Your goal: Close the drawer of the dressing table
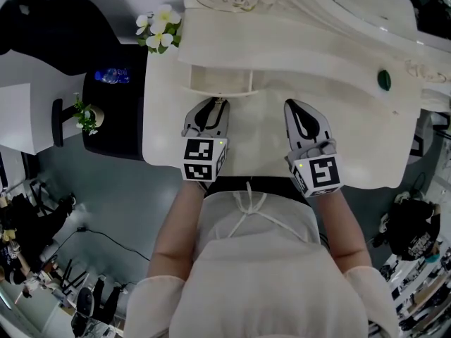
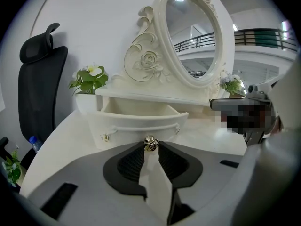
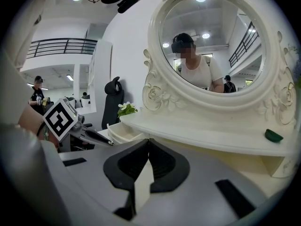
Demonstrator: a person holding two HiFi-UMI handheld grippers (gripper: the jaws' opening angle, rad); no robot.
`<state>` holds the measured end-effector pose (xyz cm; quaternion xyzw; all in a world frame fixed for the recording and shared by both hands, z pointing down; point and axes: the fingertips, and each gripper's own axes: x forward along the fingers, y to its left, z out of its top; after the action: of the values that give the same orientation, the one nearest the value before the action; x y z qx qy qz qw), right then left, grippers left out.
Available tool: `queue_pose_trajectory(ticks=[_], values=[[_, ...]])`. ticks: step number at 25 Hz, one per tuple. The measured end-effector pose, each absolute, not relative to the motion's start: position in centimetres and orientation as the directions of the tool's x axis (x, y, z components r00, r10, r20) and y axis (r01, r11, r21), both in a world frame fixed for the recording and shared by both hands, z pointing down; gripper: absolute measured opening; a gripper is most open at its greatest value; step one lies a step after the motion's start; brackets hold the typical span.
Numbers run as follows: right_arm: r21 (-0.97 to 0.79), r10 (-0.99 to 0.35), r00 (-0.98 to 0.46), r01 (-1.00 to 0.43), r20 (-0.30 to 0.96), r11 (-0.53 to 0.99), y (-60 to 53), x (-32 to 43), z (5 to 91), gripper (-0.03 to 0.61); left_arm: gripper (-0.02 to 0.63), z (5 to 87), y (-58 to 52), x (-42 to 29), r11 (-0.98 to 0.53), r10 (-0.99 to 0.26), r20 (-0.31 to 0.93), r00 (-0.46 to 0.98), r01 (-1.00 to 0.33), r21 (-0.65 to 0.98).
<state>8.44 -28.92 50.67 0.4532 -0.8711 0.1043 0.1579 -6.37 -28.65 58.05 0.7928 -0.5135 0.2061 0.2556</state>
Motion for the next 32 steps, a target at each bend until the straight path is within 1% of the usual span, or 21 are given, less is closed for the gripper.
queue_pose_trajectory(ticks=[4,14,32], values=[[-0.037,-0.765,-0.527,-0.831,0.371,0.555,-29.5,8.5,50.5,0.006,0.109,58.0,-29.3,-6.0,-0.376,-0.697,0.588,0.411,-0.907,0.188],[-0.026,-0.772,-0.521,-0.834,0.363,0.551,-31.1,8.6,50.1,0.006,0.109,58.0,-31.7,-6.3,-0.383,-0.695,0.585,0.418,-0.904,0.191],[-0.017,-0.783,-0.505,-0.844,0.362,0.537,-33.6,9.4,49.2,0.006,0.109,57.8,-35.5,-6.2,-0.344,-0.709,0.578,0.403,-0.914,0.216]])
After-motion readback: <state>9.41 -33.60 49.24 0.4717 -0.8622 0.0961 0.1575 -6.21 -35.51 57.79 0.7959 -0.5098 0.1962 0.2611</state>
